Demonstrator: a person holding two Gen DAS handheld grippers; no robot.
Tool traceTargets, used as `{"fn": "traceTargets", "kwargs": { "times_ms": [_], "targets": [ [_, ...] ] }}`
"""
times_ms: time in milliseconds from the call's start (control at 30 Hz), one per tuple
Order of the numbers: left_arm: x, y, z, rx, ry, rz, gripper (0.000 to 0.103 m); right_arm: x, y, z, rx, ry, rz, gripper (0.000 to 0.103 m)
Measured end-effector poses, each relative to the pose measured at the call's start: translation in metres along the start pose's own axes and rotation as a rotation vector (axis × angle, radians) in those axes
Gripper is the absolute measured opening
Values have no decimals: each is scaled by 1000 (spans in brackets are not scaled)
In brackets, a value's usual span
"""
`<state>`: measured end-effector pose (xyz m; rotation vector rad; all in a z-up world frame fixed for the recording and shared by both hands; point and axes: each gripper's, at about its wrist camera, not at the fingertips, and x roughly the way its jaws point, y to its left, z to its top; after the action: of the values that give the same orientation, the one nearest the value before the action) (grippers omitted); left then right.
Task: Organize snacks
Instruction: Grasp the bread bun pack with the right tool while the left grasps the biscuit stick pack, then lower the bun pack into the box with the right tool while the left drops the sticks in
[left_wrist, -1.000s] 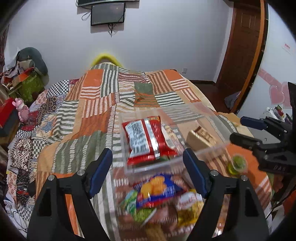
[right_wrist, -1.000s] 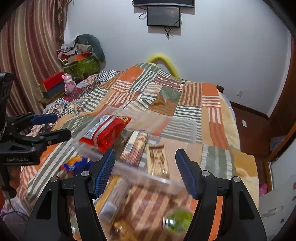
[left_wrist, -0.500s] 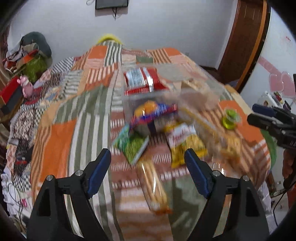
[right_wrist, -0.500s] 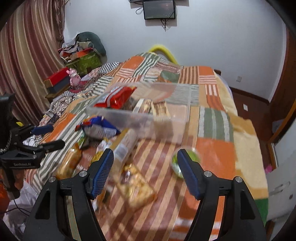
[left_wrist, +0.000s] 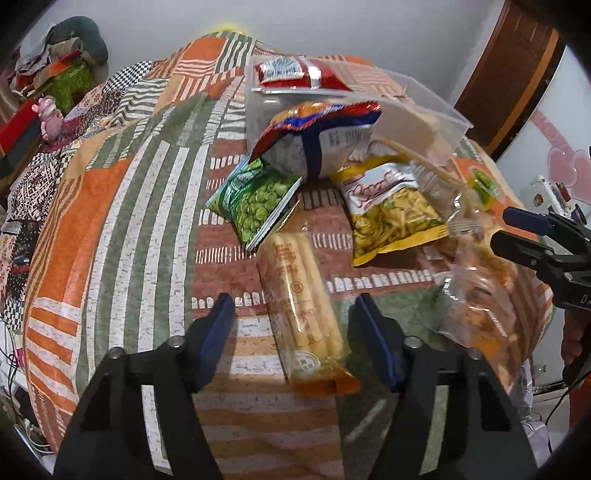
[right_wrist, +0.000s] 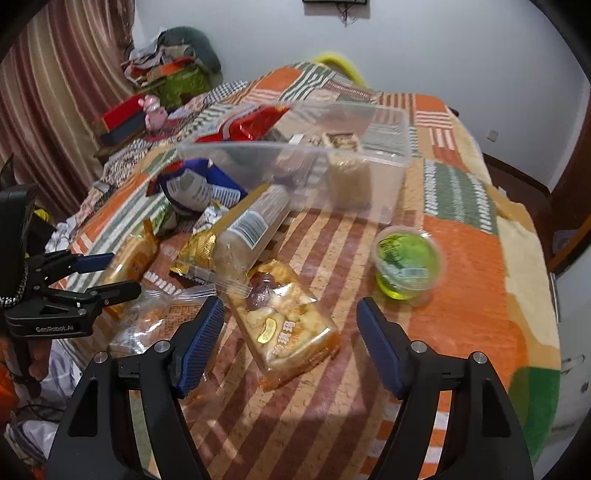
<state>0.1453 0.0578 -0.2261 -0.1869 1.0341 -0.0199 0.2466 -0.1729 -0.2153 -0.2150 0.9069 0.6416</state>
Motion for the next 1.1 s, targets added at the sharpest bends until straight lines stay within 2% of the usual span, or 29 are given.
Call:
{"fn": "traceTargets", "kwargs": {
  "times_ms": [133,300,467,667,933,1100],
  "targets": [
    [4,5,2,-16,-5,-20,47,15,0,-4,11,33,13,71],
    [8,10,7,-35,-12,-38,24,25,-1,-10,31,48,17,67],
    [5,15,7,-32,-15,-35,22,18,1,-13,35,26,19,58],
    [-14,4,5,21,-70,-29,22,7,-3,-21,43,8,24,50],
    [-42,-17,13,69,-136,-48,22,-13,-15,-23,74,-36,-35,48],
    [-59,-28,25,88,-184,-60,22,-37,-27,-18,98,-101,-70,48]
  ]
}}
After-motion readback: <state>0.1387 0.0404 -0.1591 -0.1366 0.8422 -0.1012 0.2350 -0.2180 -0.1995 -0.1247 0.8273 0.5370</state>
